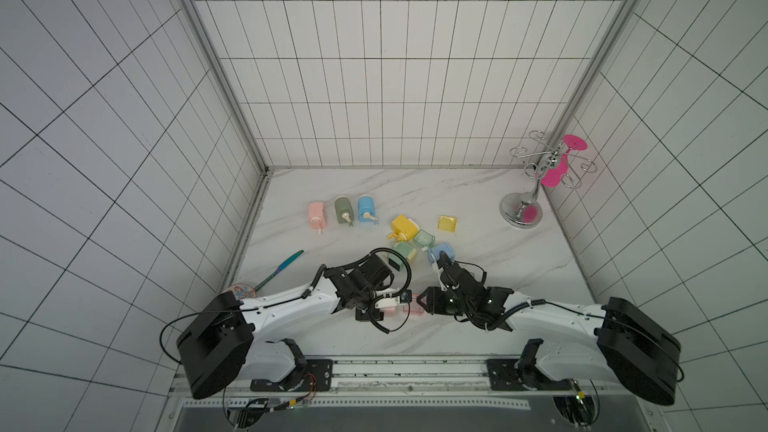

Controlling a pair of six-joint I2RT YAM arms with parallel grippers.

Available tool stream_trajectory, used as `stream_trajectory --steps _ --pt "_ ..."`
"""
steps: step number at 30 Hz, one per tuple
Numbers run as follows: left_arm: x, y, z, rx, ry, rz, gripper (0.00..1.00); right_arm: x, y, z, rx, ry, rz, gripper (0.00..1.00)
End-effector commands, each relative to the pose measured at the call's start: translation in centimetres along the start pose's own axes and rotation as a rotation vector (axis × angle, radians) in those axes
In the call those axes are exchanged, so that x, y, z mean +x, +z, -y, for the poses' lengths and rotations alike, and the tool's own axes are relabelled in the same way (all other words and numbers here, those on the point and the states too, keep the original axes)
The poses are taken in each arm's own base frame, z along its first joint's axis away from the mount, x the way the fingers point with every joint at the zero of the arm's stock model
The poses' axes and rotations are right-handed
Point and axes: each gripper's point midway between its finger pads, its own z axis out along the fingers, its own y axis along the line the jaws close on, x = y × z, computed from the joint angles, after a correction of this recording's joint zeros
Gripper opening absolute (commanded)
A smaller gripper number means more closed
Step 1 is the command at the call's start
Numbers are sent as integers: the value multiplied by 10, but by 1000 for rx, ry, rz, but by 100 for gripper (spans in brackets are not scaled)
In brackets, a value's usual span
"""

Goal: Put the tray back into the pencil sharpener
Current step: Pick up the container from the center of the board.

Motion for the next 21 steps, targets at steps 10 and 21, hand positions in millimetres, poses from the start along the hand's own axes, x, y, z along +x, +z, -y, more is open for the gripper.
stream_trajectory --steps 10,21 --pt "-34 10 -16 29 -99 51 48 7 5 7 8 9 -33 33" --pt "-30 18 -8 92 -43 15 48 8 7 -3 -48 9 -39 30"
